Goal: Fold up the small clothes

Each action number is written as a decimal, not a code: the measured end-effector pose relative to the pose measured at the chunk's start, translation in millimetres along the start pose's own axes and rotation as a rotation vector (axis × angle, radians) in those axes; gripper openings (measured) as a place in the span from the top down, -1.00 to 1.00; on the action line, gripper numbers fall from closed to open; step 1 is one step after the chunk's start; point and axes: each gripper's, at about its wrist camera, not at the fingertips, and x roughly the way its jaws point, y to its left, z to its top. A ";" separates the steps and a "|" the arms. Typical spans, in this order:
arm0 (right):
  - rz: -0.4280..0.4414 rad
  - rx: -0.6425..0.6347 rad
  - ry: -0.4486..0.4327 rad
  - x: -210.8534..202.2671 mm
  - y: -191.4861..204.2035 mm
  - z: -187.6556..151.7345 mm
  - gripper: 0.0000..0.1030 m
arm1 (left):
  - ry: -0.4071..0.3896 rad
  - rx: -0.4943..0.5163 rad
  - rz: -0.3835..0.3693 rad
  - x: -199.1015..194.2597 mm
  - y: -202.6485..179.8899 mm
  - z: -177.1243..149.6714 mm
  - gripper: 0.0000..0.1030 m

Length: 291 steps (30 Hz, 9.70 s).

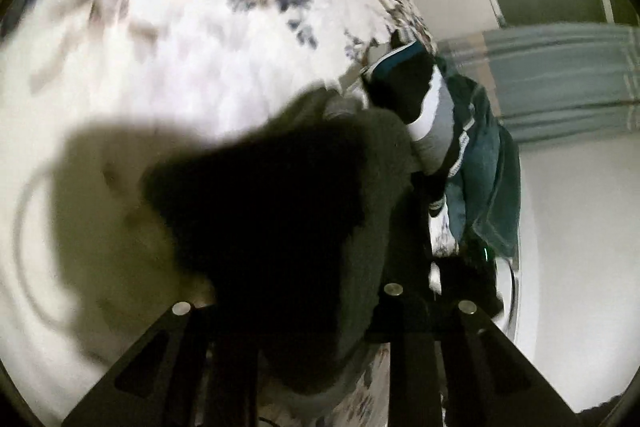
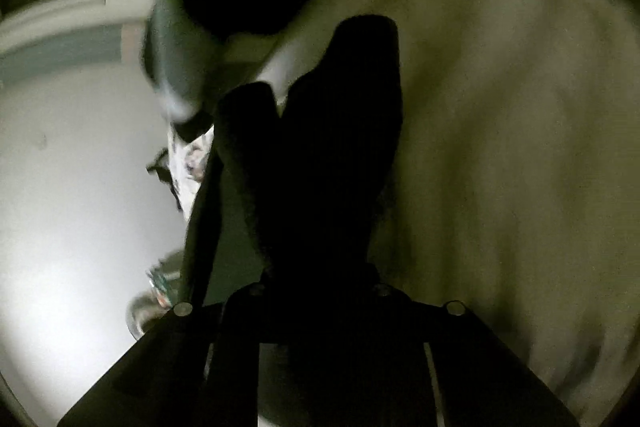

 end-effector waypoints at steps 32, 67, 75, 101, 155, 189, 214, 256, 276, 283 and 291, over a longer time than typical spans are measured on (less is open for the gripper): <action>-0.419 -0.203 -0.020 -38.5 2.6 -48.5 -0.21 | 0.094 0.121 0.583 -83.0 132.3 -87.6 -0.67; -0.337 -0.131 -0.100 22.9 31.4 39.9 0.82 | 0.079 0.062 0.211 42.8 60.6 92.3 0.70; -0.372 -0.014 -0.002 -40.1 6.0 -13.0 -0.06 | 0.102 0.199 0.319 -14.4 41.8 67.0 -0.19; -0.517 0.101 0.034 -51.8 -81.1 -153.5 0.88 | 0.184 0.115 0.339 -46.7 71.9 -30.9 -0.24; 0.118 0.020 0.304 25.2 -101.2 -108.0 0.08 | 0.314 0.236 -0.010 51.1 53.3 3.5 -0.49; 0.027 -0.185 -0.033 -121.4 81.4 -7.2 0.63 | 0.230 0.400 -0.071 62.5 -173.5 96.8 0.62; -0.719 -0.284 -0.206 -129.2 109.6 190.3 -0.62 | 0.173 0.551 0.339 234.9 -230.3 254.6 -1.00; -0.878 -0.550 -0.856 -430.7 353.8 -371.0 -0.99 | -0.337 0.866 0.452 -182.9 -424.2 -61.8 -1.00; -0.817 -0.665 -0.931 -473.1 393.4 -460.7 -0.99 | -0.424 0.887 0.464 -247.9 -433.4 -110.6 -1.00; -0.801 -0.671 -0.929 -477.9 393.3 -458.4 -1.00 | -0.436 0.889 0.460 -253.4 -435.7 -116.9 -1.00; -0.784 -0.675 -0.910 -481.4 394.2 -461.3 -1.00 | -0.443 0.895 0.463 -259.1 -439.0 -121.8 -1.00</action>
